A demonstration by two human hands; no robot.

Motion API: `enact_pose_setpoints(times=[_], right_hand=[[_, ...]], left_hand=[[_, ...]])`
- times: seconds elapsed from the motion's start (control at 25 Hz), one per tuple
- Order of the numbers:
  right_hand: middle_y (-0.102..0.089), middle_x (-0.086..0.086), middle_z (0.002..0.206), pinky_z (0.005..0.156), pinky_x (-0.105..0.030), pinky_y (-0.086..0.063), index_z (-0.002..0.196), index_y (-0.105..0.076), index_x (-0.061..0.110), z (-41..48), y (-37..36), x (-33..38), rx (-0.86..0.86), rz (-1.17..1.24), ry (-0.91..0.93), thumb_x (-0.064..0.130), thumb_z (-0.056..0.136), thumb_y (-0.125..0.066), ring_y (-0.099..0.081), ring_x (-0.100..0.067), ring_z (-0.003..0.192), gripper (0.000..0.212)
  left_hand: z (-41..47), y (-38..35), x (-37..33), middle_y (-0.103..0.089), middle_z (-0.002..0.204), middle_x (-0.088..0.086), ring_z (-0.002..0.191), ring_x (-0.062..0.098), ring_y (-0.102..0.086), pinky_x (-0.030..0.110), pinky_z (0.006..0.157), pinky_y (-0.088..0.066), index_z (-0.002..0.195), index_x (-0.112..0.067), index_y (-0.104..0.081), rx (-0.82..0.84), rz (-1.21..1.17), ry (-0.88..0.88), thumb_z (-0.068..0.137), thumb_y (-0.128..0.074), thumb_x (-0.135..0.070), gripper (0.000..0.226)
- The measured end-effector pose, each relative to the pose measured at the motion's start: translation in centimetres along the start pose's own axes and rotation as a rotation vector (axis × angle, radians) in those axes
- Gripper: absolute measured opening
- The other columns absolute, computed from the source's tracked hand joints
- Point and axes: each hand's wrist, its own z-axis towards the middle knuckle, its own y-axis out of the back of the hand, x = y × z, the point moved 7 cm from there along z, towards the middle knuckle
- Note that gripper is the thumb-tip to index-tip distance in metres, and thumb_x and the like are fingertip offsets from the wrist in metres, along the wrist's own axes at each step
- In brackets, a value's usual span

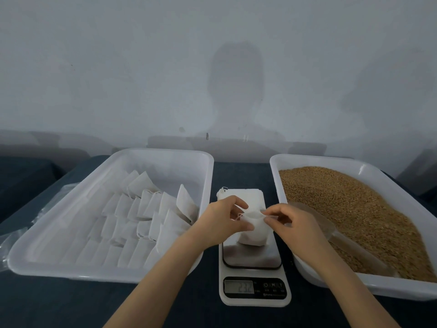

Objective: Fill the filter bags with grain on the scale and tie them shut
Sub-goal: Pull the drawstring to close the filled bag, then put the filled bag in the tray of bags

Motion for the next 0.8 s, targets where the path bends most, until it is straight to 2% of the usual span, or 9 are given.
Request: enact_pose_setpoints(times=[0.08,0.16,0.24,0.32,0.36,0.44,0.56,0.68,0.8], right_hand=[[-0.065,0.024,0.083,0.073,-0.004,-0.041,0.083,-0.064,0.040,-0.1,0.0,0.5,0.007,0.014,0.035,0.019,0.083,-0.069,-0.058,0.008,0.084,0.021],[-0.064,0.028,0.087,0.073,-0.005,-0.042,0.081,-0.065,0.041,-0.2,0.0,0.9,0.019,0.026,0.066,0.019,0.083,-0.068,-0.059,0.006,0.084,0.022],[-0.067,0.024,0.085,0.071,-0.007,-0.043,0.081,-0.067,0.039,-0.2,0.2,1.1,0.017,0.079,0.076,0.018,0.083,-0.068,-0.060,0.004,0.082,0.021],[-0.068,0.022,0.085,0.071,-0.007,-0.044,0.084,-0.068,0.037,-0.3,0.6,1.3,-0.019,0.117,0.085,0.018,0.084,-0.066,-0.061,0.003,0.082,0.018],[-0.068,0.021,0.085,0.071,-0.007,-0.045,0.088,-0.068,0.034,-0.4,0.9,1.4,-0.057,0.139,0.082,0.019,0.085,-0.064,-0.062,0.002,0.082,0.016],[-0.068,0.016,0.084,0.068,-0.008,-0.047,0.094,-0.067,0.029,-0.4,1.7,1.1,-0.154,0.222,0.058,0.016,0.089,-0.059,-0.063,-0.001,0.076,0.016],[-0.068,0.015,0.082,0.064,-0.010,-0.048,0.097,-0.064,0.027,-0.3,2.3,0.6,-0.216,0.269,0.005,0.012,0.092,-0.053,-0.063,-0.004,0.069,0.019],[-0.068,0.014,0.081,0.064,-0.012,-0.049,0.096,-0.063,0.028,-0.2,2.0,0.2,-0.223,0.289,-0.023,0.010,0.093,-0.051,-0.062,-0.005,0.067,0.022],[-0.068,0.009,0.078,0.061,-0.013,-0.048,0.097,-0.064,0.024,0.2,2.0,-0.4,-0.224,0.294,-0.037,0.007,0.093,-0.050,-0.062,-0.006,0.065,0.023]], left_hand=[[0.0,-0.5,-0.2,-0.060,0.118,-0.012,0.103,0.001,-0.054,0.011,0.084,-0.040,0.123,-0.031,-0.053,0.034,0.022,-0.025,0.074,-0.079,-0.040,0.056],[-0.1,-1.0,-0.6,-0.058,0.123,-0.014,0.106,0.001,-0.051,0.007,0.078,-0.036,0.128,-0.032,-0.053,0.076,0.051,-0.038,0.073,-0.079,-0.043,0.062],[0.0,-1.4,-1.2,-0.062,0.106,-0.015,0.092,0.000,-0.054,0.007,0.068,-0.037,0.116,-0.032,-0.061,0.111,0.084,-0.050,0.075,-0.077,-0.042,0.045],[0.1,-1.4,-1.7,-0.056,0.070,-0.014,0.064,-0.002,-0.049,0.009,0.056,-0.035,0.076,-0.026,-0.062,0.099,0.084,-0.091,0.083,-0.071,-0.033,0.014],[0.3,-1.2,-1.6,-0.047,0.056,-0.013,0.052,0.000,-0.042,0.010,0.051,-0.033,0.060,-0.023,-0.052,0.093,0.067,-0.092,0.086,-0.069,-0.029,0.031],[0.3,0.8,-1.4,-0.041,0.044,-0.012,0.043,0.001,-0.037,0.010,0.046,-0.032,0.052,-0.016,-0.044,0.041,0.000,-0.036,0.087,-0.067,-0.027,0.043],[1.3,7.9,0.1,-0.058,0.051,-0.008,0.051,0.010,-0.057,0.024,0.056,-0.051,0.059,-0.012,-0.063,-0.222,-0.145,0.082,0.086,-0.069,-0.025,0.030],[2.6,16.0,4.2,-0.070,0.072,0.011,0.073,0.029,-0.069,0.037,0.070,-0.059,0.081,-0.002,-0.071,-0.563,-0.158,0.236,0.088,-0.062,-0.019,0.020],[4.1,19.8,9.4,-0.068,0.098,0.027,0.092,0.036,-0.067,0.033,0.072,-0.056,0.101,0.010,-0.065,-0.654,-0.098,0.413,0.095,-0.053,-0.012,0.026]])
